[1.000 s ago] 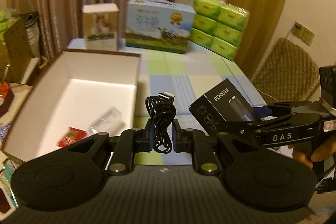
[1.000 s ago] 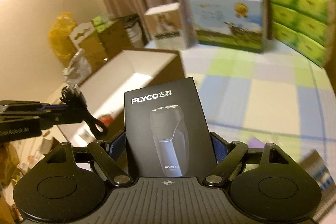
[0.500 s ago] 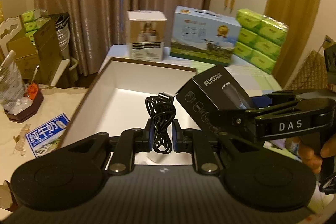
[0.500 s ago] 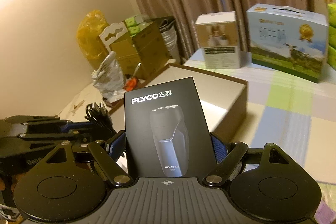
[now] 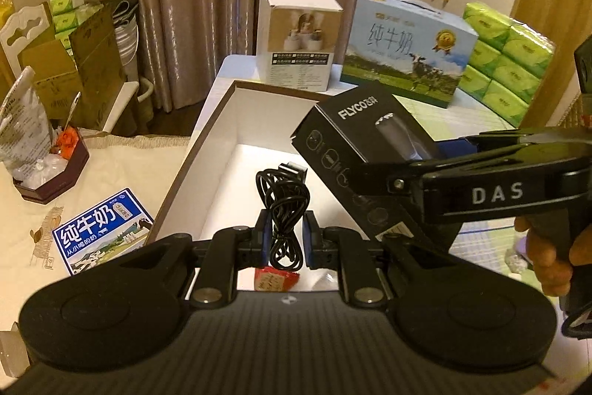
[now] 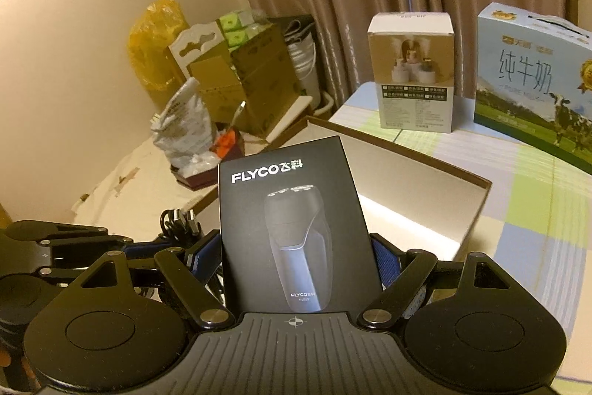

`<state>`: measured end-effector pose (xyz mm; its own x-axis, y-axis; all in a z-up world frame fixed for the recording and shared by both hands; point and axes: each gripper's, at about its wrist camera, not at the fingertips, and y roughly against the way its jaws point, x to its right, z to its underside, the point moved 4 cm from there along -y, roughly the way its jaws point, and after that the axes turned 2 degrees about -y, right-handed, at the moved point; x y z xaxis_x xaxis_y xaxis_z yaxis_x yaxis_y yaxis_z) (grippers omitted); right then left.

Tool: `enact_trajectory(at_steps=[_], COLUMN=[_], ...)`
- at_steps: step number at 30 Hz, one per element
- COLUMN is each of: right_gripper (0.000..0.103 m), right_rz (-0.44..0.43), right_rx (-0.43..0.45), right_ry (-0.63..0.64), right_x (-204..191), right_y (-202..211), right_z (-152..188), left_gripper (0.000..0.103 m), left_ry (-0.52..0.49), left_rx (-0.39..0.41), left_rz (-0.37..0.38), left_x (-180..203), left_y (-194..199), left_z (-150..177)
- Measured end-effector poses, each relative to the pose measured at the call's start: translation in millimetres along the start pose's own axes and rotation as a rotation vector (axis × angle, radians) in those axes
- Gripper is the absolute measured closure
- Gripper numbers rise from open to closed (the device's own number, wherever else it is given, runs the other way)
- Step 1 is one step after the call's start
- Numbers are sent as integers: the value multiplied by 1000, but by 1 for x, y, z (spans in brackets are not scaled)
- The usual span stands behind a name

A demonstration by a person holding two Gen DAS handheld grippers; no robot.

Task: Organize objects
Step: 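Carry cable and shaver box into the open box and release both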

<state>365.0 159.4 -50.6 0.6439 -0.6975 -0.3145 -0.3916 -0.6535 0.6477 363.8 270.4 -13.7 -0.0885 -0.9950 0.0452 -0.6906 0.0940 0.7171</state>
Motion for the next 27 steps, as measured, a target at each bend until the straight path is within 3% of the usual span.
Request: enact_trajectory(at_steps=[17, 27], right_gripper=[23, 23], right_rz=[123, 143], right_rx=[-78, -76], right_ry=[32, 7], right_x=[50, 69], right_y=[-77, -80], right_z=[-9, -10], left_gripper=[90, 90], left_ry=[17, 30], left_rx=[-85, -141], left_rz=[34, 47], left_x=[-13, -10], left_y=[-73, -101], left_z=[-11, -9])
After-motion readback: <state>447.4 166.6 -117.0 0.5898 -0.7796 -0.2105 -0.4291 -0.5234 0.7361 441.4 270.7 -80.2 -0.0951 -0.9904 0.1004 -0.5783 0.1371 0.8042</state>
